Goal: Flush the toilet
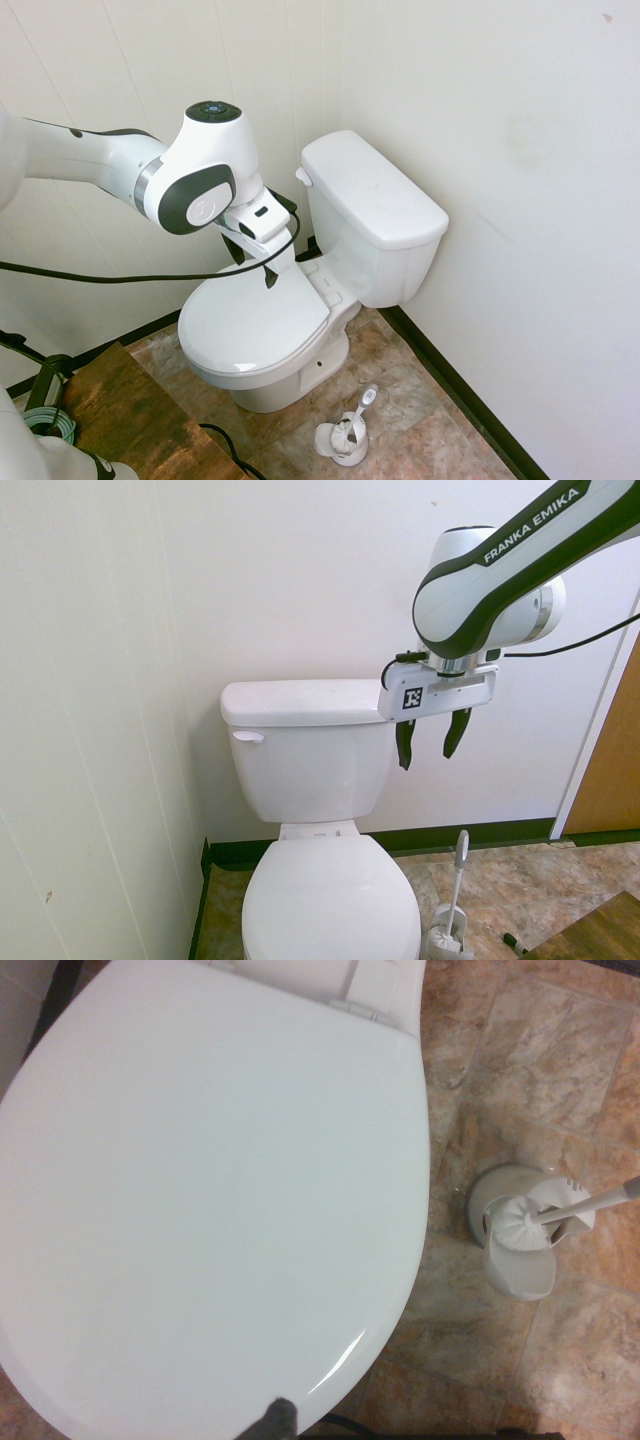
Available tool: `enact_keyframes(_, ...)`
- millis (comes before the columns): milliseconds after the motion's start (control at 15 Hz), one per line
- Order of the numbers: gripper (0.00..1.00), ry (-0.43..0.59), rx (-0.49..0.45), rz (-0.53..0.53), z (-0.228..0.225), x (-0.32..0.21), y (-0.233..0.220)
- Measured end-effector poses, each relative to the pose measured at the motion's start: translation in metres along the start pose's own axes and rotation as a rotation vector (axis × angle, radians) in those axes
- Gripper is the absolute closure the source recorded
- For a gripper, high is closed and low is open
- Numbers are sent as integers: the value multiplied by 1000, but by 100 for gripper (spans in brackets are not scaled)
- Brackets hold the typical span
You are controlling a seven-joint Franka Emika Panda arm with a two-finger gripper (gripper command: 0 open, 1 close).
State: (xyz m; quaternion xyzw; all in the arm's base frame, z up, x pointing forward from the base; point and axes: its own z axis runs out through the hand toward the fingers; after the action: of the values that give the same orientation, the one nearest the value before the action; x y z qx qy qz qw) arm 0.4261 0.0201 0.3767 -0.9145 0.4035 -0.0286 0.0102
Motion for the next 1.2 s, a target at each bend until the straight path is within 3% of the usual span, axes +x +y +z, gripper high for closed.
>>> enact_keyframes(333,0,25,30,58,19,8,-28)
enact_keyframes(867,0,70,197,125,12,40,-216)
enact_keyframes(1200,0,70,277,145,18,30,-298)
